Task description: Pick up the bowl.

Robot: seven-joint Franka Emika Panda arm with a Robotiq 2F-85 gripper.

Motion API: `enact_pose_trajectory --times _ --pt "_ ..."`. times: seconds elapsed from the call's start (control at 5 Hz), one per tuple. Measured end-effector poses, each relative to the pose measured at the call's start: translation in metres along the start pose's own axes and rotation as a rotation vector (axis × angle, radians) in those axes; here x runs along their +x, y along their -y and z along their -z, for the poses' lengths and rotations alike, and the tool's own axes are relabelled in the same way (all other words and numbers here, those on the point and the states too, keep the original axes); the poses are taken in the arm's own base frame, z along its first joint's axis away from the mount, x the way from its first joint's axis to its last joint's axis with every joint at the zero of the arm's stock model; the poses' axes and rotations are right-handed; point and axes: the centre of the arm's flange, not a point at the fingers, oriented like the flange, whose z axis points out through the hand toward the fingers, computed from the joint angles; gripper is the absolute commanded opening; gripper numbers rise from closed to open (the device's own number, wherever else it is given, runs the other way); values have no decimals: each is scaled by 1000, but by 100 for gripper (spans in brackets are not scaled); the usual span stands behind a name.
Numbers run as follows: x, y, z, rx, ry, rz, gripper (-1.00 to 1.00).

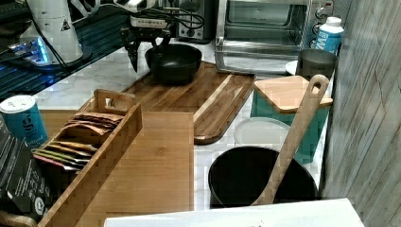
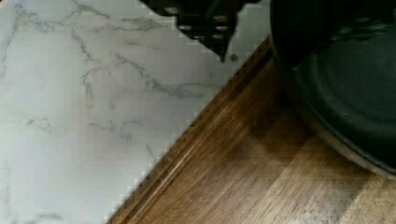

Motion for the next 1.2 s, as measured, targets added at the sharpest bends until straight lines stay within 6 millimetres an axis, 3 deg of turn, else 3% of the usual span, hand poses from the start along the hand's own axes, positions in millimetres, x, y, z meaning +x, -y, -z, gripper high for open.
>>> enact_pose_trajectory --times 0.2,0.6,0.8,1.0,1.2 --pt "3 1 9 18 -12 -4 -100" --pt "17 1 60 105 -81 -25 -100" --pt "34 5 85 147 -119 -47 -100" --pt "52 21 122 180 -168 94 -100" --pt "67 50 172 173 -230 379 -100"
